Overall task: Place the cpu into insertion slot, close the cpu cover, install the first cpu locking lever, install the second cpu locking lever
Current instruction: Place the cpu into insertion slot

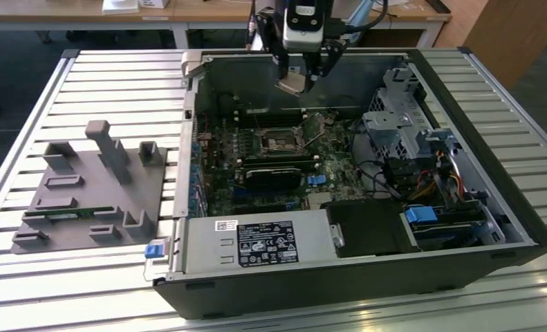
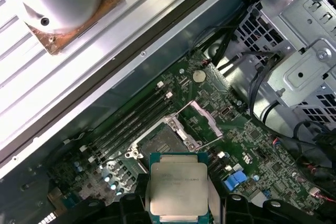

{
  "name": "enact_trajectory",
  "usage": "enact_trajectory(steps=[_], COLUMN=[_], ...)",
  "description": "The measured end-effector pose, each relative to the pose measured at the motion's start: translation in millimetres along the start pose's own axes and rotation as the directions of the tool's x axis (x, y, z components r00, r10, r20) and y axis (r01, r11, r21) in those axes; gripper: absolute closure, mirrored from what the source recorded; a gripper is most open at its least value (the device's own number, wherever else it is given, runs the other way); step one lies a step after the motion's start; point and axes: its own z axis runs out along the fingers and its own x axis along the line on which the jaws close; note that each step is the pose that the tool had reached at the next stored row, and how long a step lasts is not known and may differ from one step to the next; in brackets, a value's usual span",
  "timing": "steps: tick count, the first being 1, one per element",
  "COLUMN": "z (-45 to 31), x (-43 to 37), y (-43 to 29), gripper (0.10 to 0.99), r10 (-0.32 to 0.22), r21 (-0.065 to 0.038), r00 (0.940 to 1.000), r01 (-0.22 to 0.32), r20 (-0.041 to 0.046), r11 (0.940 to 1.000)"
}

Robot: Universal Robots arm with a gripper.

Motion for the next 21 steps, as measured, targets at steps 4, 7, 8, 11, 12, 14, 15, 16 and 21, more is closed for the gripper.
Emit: enact_trajectory(steps=[4,7,8,11,12,14,15,16,21], z=[0.3,0.5,0.5,0.7,0.8,0.9,1.0,1.1,1.4], x=[0.0,0.0,0.0,0.0,0.0,0.0,0.0,0.0,0.0], y=[0.0,-0.1,-0.1,-0.1,-0.1,-0.1,-0.1,-0.1,-0.2], gripper=[0.557,0.557,0.557,0.557,0.557,0.557,0.557,0.557,0.557], r10=[0.019,0.033,0.038,0.052,0.056,0.066,0.070,0.075,0.097], r21=[0.000,-0.001,-0.001,-0.001,-0.001,-0.001,-0.001,-0.002,-0.002], r00=[0.9998,0.9995,0.9993,0.9986,0.9984,0.9978,0.9975,0.9972,0.9953], r01=[-0.019,-0.033,-0.038,-0.052,-0.056,-0.065,-0.070,-0.075,-0.097], r20=[0.0017,0.0029,0.0033,0.0045,0.0049,0.0057,0.0061,0.0065,0.0083], r11=[0.9998,0.9995,0.9993,0.9987,0.9984,0.9979,0.9975,0.9972,0.9953])
